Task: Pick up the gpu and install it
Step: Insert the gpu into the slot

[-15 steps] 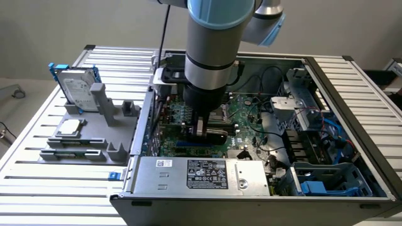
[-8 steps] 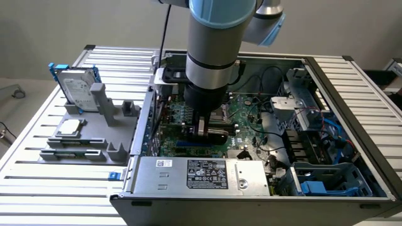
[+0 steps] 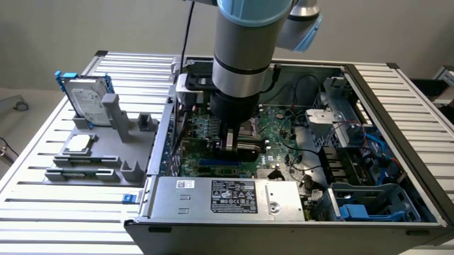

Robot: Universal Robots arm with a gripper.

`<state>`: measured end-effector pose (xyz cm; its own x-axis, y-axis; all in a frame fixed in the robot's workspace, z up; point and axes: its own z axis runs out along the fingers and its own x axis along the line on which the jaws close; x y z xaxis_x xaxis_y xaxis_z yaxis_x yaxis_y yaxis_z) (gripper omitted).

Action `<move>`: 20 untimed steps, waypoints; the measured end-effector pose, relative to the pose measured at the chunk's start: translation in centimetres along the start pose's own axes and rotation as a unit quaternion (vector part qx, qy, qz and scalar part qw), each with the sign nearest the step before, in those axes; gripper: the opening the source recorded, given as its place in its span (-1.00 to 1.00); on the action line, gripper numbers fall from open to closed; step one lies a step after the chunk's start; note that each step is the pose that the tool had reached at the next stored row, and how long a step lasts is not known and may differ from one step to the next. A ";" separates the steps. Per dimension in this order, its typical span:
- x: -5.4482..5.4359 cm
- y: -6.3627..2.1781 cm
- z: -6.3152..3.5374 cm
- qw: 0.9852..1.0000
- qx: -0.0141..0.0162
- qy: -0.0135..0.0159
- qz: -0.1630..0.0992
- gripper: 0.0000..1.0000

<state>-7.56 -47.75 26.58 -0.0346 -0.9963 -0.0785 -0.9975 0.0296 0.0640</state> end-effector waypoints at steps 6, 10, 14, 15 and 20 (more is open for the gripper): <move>0.0 0.03 -0.04 1.000 0.000 0.002 -0.004 -0.47; 0.0 0.13 -0.03 1.000 -0.001 0.004 -0.012 -0.47; 0.0 0.31 -0.02 1.000 -0.001 0.005 -0.014 -0.47; 0.0 0.37 0.00 1.000 -0.001 0.005 -0.014 -0.47; 0.0 0.52 0.04 1.000 -0.001 0.005 -0.014 -0.47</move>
<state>-8.08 -47.69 26.57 -0.0054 -0.9975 -0.0698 -0.9980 0.0010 0.0629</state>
